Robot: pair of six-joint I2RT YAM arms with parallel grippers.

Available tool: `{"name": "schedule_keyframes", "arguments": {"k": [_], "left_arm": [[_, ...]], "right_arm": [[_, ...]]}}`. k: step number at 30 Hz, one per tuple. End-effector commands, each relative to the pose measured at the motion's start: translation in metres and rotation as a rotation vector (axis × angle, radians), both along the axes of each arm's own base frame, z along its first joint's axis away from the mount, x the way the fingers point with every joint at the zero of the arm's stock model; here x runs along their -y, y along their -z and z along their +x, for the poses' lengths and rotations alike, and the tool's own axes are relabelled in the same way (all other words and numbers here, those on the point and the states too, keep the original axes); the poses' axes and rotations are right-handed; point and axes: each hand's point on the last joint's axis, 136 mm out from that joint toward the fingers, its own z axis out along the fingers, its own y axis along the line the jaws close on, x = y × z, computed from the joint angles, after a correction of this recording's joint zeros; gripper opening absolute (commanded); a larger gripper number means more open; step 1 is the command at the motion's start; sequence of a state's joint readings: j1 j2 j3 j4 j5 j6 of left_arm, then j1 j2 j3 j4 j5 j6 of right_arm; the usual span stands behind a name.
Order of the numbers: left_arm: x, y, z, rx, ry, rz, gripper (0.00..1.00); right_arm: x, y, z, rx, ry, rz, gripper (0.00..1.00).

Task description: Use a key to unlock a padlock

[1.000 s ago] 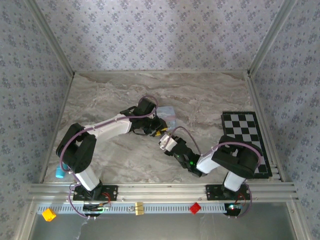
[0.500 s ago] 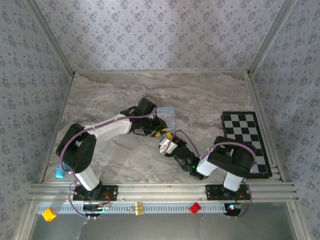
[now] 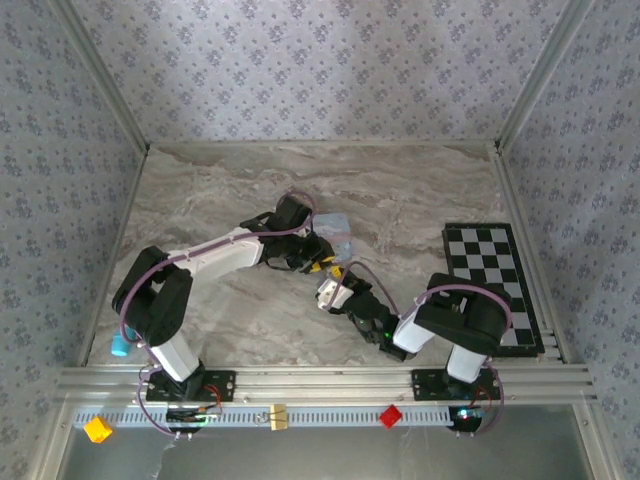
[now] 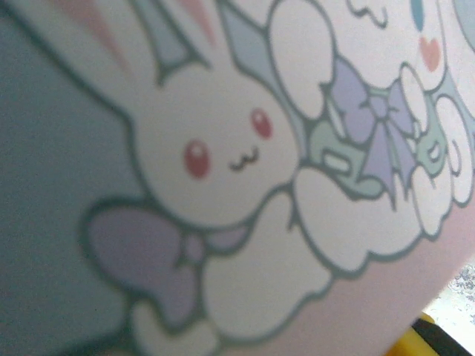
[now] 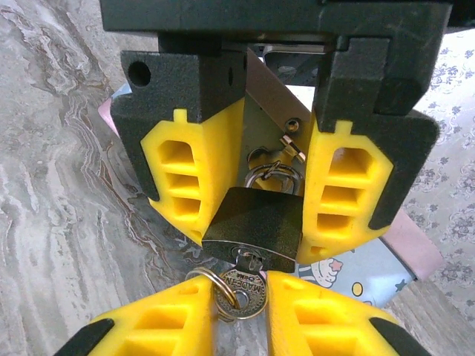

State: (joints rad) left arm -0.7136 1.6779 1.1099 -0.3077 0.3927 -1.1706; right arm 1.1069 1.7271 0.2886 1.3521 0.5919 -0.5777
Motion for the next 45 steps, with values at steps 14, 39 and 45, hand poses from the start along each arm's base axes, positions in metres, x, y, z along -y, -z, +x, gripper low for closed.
{"name": "schedule_keyframes", "arguments": {"k": [14, 39, 45], "left_arm": [[0.009, -0.013, 0.009, 0.04, -0.011, -0.041, 0.25], [0.016, -0.024, 0.015, 0.09, -0.079, -0.155, 0.23], [0.019, -0.025, 0.016, 0.094, -0.084, -0.173, 0.23]], "right_arm": [[-0.004, -0.009, 0.001, -0.101, 0.003, 0.183, 0.14], [0.011, -0.021, 0.001, -0.486, -0.091, 0.677, 0.11], [0.012, -0.03, 0.0, -0.522, -0.127, 0.74, 0.15]]}}
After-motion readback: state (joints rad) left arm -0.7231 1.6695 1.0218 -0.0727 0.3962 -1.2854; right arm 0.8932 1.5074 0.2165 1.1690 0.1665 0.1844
